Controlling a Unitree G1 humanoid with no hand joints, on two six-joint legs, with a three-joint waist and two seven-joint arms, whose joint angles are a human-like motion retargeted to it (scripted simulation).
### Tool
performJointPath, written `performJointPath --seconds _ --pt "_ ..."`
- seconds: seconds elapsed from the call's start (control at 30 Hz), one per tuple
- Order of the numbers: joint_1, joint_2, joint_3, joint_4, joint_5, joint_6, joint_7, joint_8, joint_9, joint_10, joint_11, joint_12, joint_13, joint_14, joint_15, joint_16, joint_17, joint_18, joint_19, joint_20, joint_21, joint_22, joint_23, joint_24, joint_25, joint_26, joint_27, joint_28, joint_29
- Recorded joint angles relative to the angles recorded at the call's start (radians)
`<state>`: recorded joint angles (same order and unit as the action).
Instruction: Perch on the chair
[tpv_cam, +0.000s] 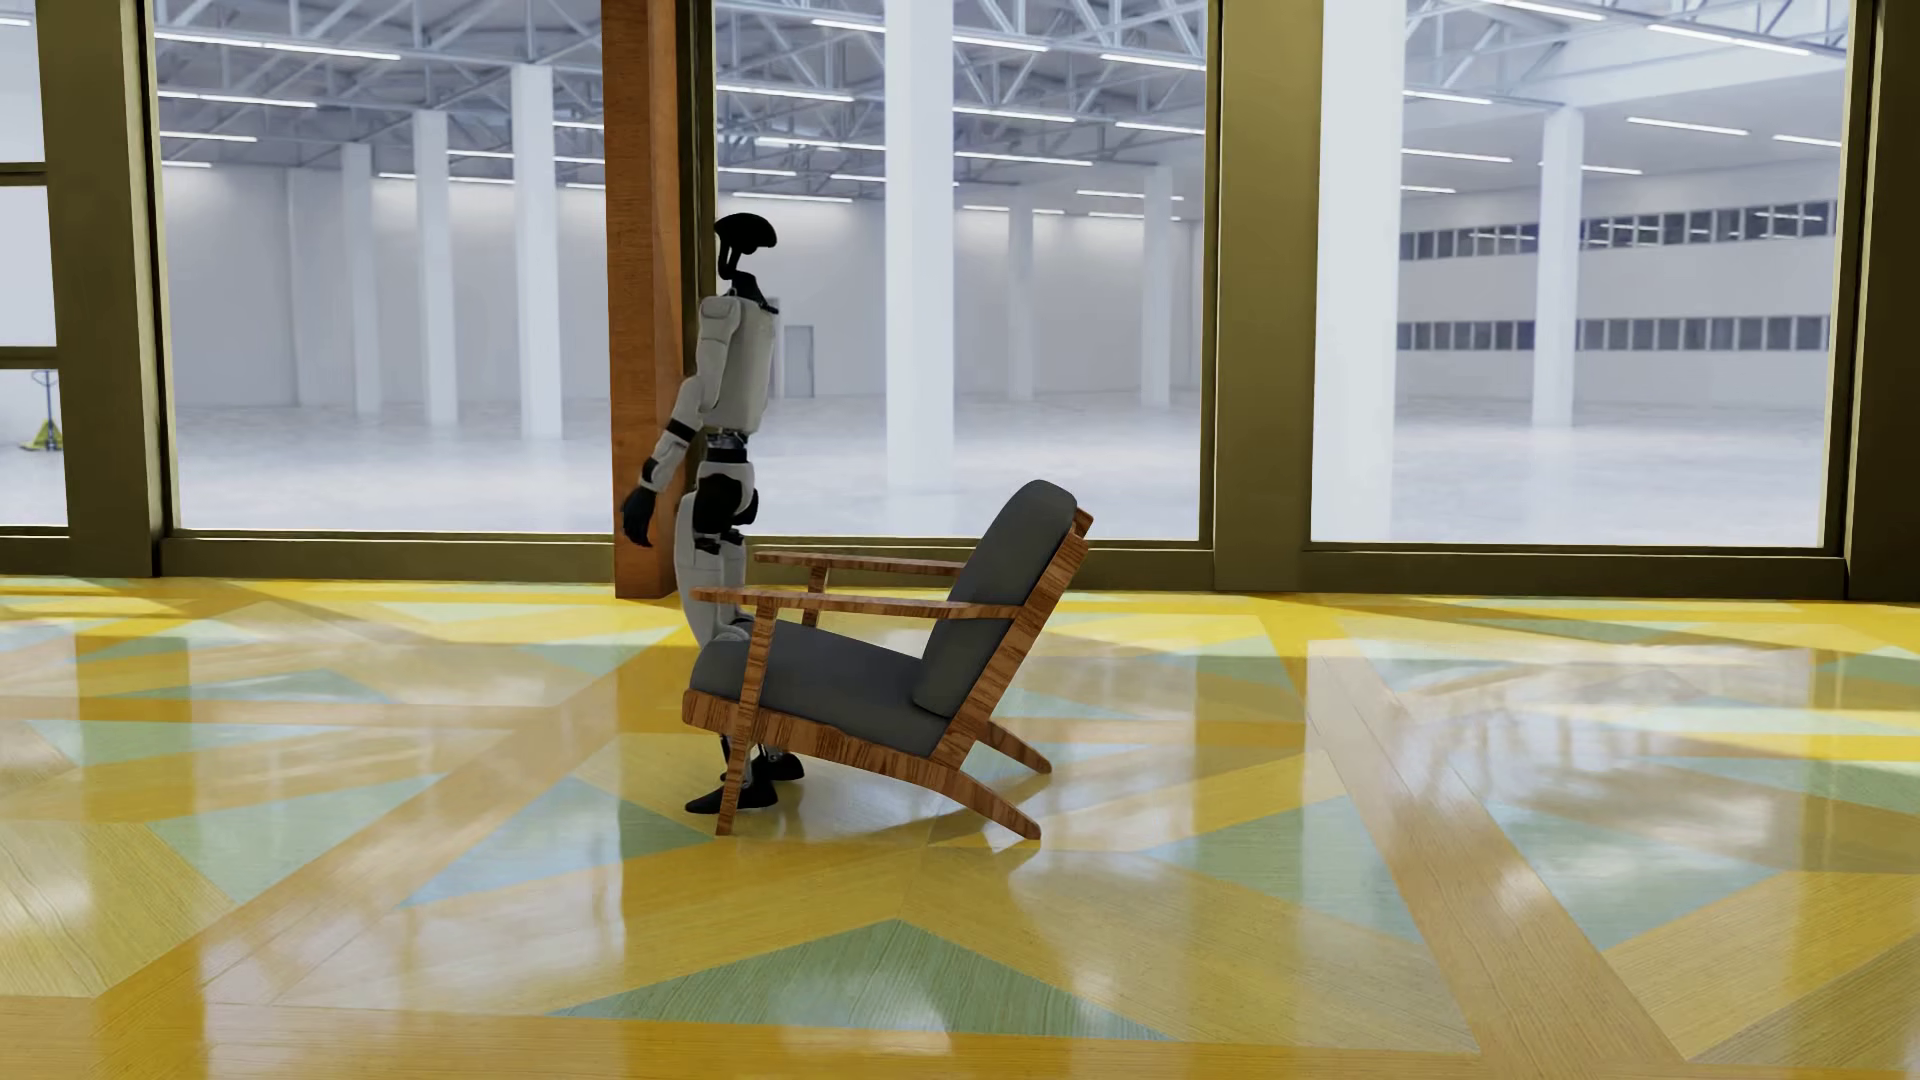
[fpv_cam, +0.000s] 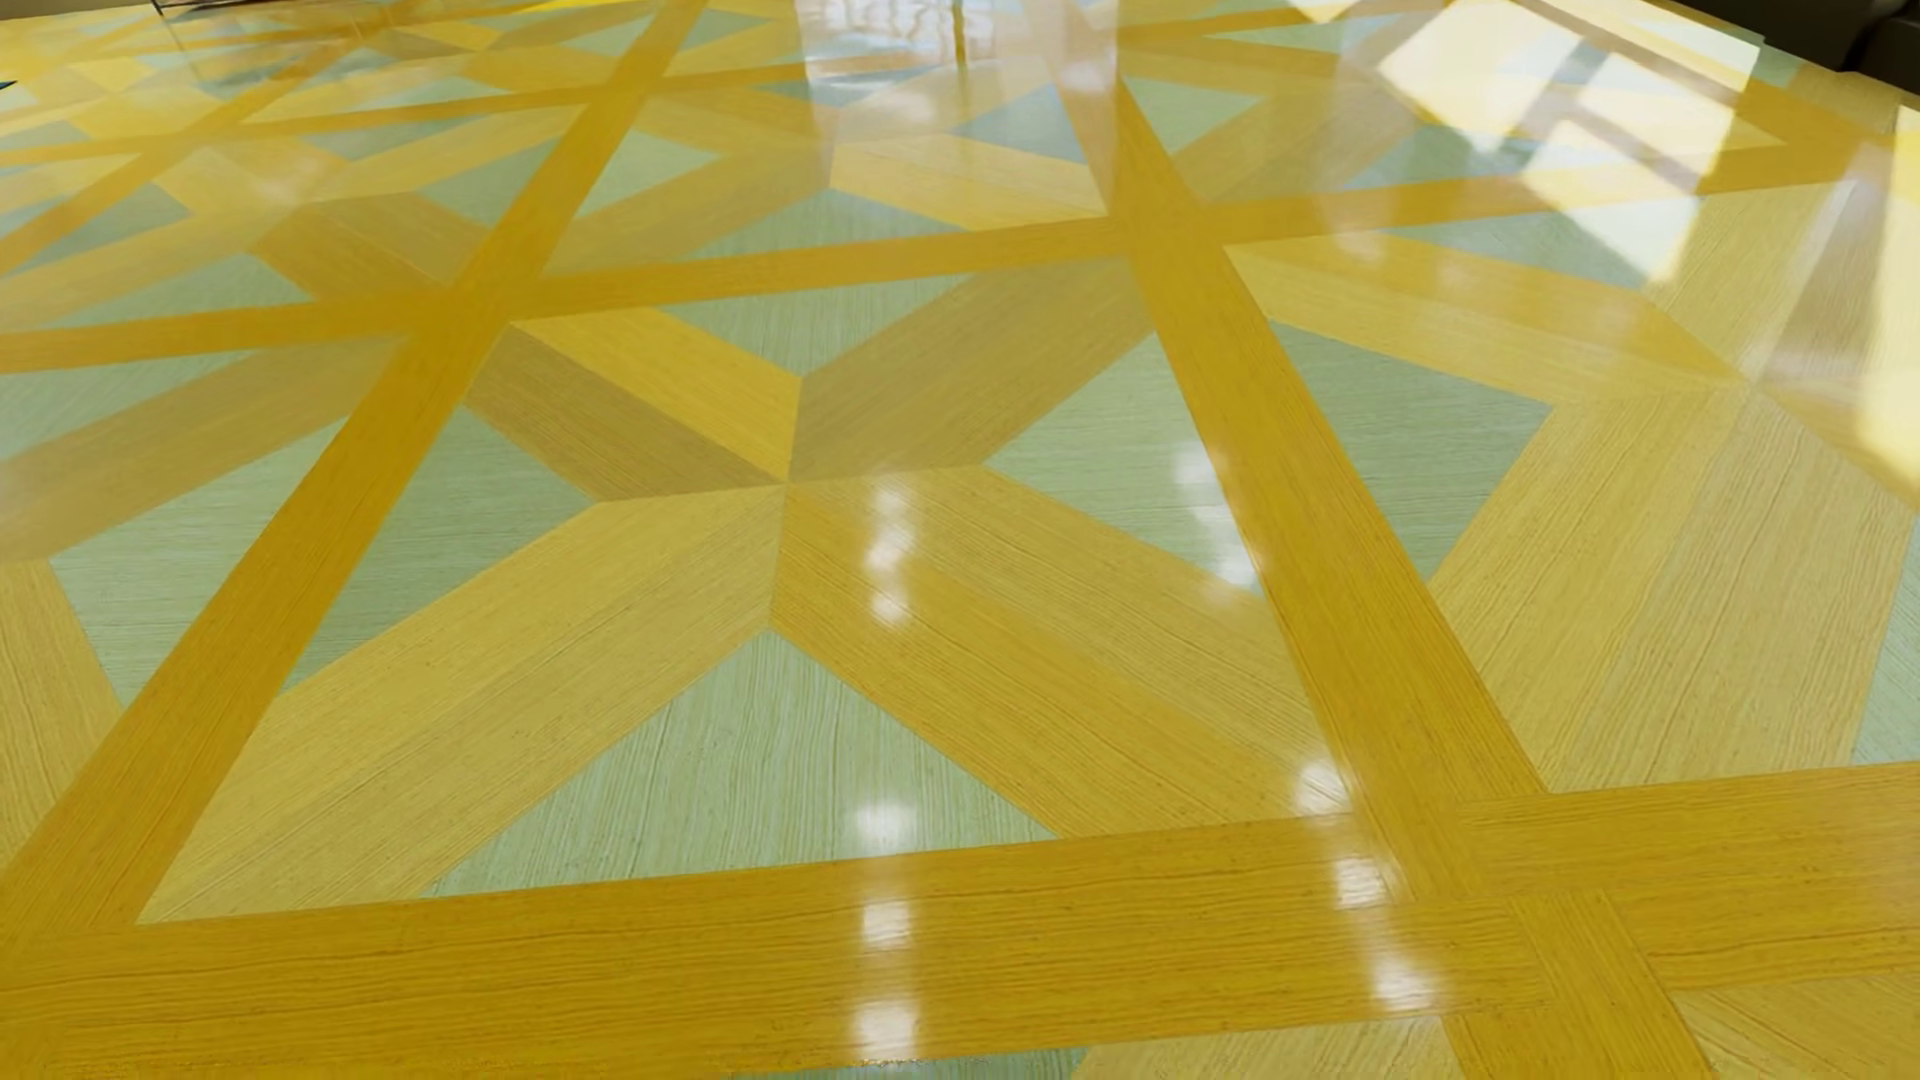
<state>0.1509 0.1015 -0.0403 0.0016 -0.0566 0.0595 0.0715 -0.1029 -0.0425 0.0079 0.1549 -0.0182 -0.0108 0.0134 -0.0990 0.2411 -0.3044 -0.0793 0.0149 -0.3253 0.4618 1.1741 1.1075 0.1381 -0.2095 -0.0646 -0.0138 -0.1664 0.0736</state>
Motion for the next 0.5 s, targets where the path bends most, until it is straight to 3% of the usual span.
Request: performJointPath --seconds 0.13,0.27,0.4,0.47,0.5 --pt "-0.035 -0.015 0.0 0.004 0.008 -0.002 -0.007 0.001 0.056 0.058 0.025 -0.04 -0.044 -0.002 0.007 -0.01 0.003 0.004 -0.013 -0.044 0.041 -0.056 -0.058 -0.033 0.01 0.034 0.009 -0.055 0.057" --pt "-0.145 -0.11 0.009 0.012 0.008 -0.004 -0.015 0.024 0.139 0.203 0.145 -0.13 -0.143 -0.022 -0.007 0.004 -0.037 0.009 -0.023 -0.134 0.138 -0.139 -0.132 0.006 -0.033 0.049 -0.006 -0.072 0.144" --pt "-0.347 -0.279 0.011 0.047 -0.003 -0.005 -0.028 0.047 0.274 0.409 0.305 -0.27 -0.28 -0.05 -0.021 0.051 -0.074 -0.021 0.001 -0.23 0.248 -0.231 -0.23 0.015 -0.063 0.031 -0.03 -0.067 0.174" --pt "-0.431 -0.364 0.01 0.058 -0.015 -0.008 -0.031 0.054 0.357 0.474 0.381 -0.339 -0.361 -0.053 -0.051 0.073 -0.091 -0.036 0.009 -0.278 0.345 -0.271 -0.275 0.01 -0.085 0.026 -0.037 -0.009 0.139" --pt "-0.483 -0.41 0.01 0.052 -0.026 -0.018 -0.045 0.082 0.409 0.518 0.431 -0.375 -0.425 -0.065 -0.109 0.081 -0.105 -0.039 0.008 -0.302 0.336 -0.275 -0.278 0.02 -0.082 -0.054 -0.118 -0.014 0.186"
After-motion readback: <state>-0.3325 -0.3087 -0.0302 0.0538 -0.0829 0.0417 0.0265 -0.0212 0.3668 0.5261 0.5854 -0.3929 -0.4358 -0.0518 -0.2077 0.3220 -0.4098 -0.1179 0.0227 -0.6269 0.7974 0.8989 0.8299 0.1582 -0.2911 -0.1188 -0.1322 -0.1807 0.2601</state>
